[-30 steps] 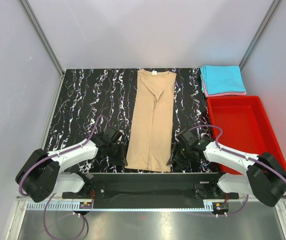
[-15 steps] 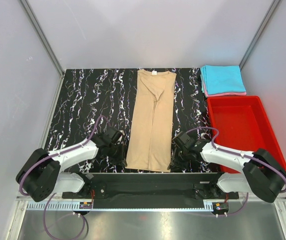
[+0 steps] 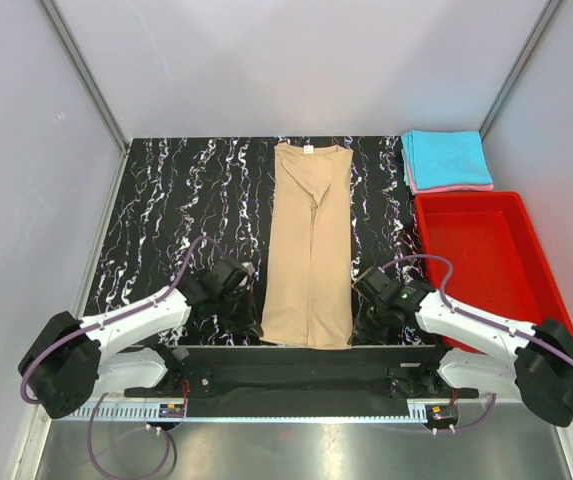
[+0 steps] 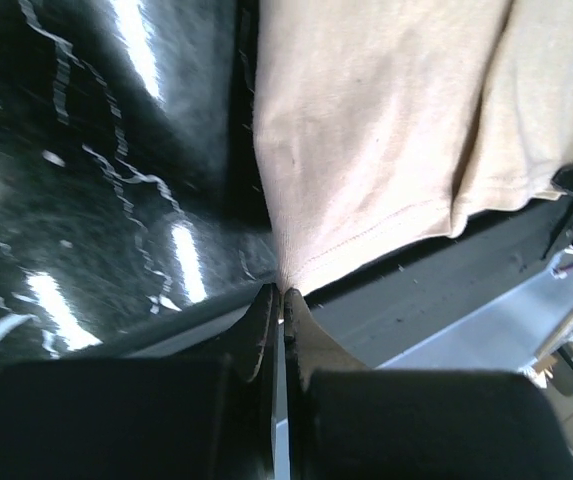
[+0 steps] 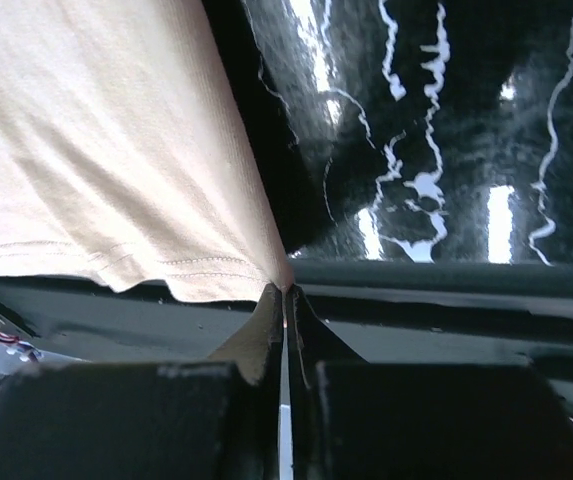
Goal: Fold and stack the t-shirts
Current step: Fold the tshirt
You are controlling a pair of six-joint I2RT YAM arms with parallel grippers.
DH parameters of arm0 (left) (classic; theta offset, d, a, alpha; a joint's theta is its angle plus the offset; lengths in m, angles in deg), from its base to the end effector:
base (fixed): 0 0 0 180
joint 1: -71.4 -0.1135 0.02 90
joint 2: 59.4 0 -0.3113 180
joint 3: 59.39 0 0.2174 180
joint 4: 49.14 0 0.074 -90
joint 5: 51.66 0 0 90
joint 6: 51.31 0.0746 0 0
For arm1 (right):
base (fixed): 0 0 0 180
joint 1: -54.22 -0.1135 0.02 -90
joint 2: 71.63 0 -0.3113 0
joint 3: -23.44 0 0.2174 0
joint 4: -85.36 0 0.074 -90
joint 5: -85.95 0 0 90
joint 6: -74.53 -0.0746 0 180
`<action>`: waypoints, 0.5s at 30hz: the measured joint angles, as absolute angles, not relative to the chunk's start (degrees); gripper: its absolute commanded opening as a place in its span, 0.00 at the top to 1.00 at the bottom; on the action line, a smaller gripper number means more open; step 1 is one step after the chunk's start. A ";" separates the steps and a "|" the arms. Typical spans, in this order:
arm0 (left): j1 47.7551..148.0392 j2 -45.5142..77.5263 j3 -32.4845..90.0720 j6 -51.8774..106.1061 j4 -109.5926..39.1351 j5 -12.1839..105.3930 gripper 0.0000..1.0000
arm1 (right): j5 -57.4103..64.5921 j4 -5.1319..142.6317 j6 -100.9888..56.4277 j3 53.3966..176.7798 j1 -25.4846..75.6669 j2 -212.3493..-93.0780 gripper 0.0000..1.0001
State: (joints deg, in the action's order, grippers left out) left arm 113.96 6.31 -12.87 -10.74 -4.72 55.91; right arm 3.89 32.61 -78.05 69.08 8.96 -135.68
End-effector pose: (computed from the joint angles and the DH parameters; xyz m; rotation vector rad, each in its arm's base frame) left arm 0.1039 -0.1260 0.1958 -0.0696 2.9317 -0.8088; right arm 0.0897 0.1051 0.1848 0.4195 2.9846 0.5273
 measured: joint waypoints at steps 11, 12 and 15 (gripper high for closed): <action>115.56 12.32 -8.87 -12.62 -4.00 57.11 1.00 | 1.23 26.01 -73.92 75.05 8.77 -136.27 1.00; 115.41 13.33 -7.78 -12.46 -3.54 57.09 1.00 | 0.88 25.69 -73.07 76.40 8.77 -137.56 1.00; 114.47 16.17 -4.35 -11.72 -2.69 56.78 1.00 | -0.48 24.83 -70.47 80.36 8.72 -141.74 1.00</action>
State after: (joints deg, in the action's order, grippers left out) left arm 114.47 16.17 -4.35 -11.72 -2.69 56.78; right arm -0.48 24.83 -70.47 80.36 8.72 -141.74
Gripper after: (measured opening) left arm 0.022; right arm 0.012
